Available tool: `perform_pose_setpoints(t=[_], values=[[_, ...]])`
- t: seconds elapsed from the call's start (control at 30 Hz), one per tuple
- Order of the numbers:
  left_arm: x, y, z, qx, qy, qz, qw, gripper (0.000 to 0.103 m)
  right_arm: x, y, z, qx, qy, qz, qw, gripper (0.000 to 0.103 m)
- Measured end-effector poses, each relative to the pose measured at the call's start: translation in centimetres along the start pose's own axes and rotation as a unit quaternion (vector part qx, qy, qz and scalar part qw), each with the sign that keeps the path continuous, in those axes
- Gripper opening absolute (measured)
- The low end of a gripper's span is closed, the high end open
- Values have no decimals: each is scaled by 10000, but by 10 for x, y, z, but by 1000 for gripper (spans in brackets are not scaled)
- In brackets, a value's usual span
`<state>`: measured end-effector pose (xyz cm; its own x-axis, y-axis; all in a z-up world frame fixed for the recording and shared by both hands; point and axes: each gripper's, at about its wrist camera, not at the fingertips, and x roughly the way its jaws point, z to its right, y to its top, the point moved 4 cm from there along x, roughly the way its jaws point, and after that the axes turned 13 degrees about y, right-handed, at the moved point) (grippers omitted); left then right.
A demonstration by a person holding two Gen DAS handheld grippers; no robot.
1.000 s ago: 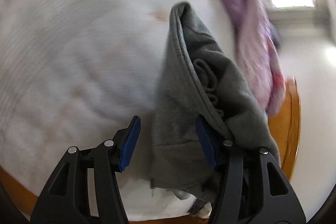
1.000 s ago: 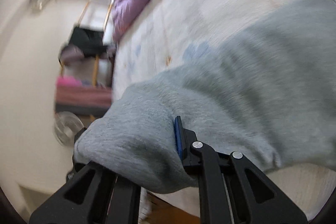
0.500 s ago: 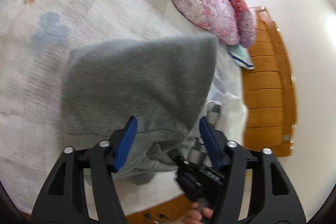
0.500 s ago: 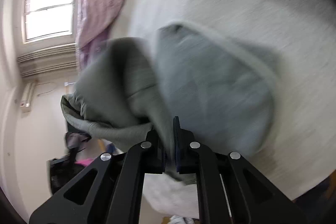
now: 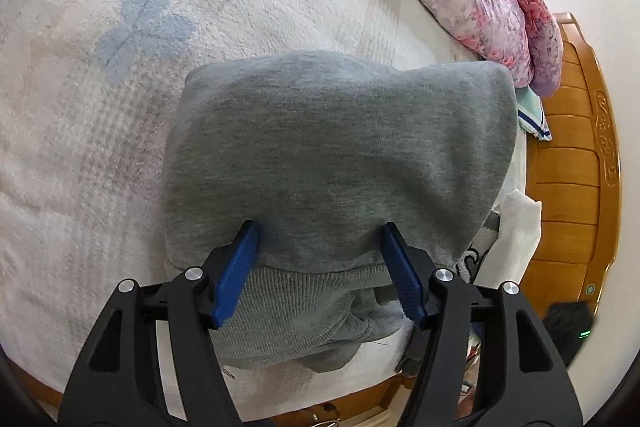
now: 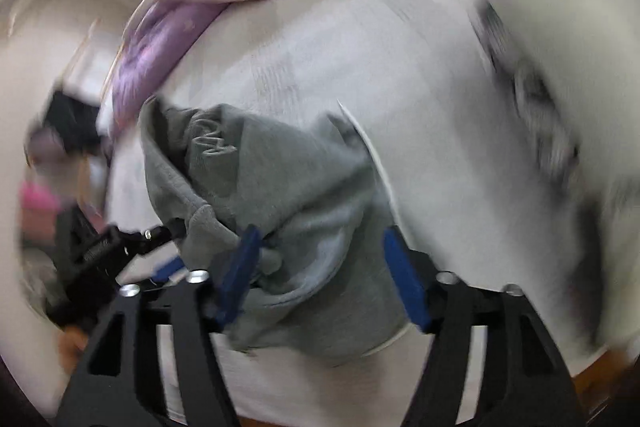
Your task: Fold large clothes
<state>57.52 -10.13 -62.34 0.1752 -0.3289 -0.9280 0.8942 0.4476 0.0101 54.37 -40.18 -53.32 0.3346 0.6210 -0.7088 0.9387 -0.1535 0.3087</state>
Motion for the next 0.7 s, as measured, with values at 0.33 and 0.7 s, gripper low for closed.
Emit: perform_pose_setpoints(t=[0.33, 0.7], values=[[-9, -12, -16, 8, -125, -185, 9997, 65, 90, 75, -54, -2235, 750, -1347, 9624, 81], [-18, -19, -32, -238, -556, -321, 9977, 65, 132, 68, -41, -1210, 1543, -2659, 9439, 81]])
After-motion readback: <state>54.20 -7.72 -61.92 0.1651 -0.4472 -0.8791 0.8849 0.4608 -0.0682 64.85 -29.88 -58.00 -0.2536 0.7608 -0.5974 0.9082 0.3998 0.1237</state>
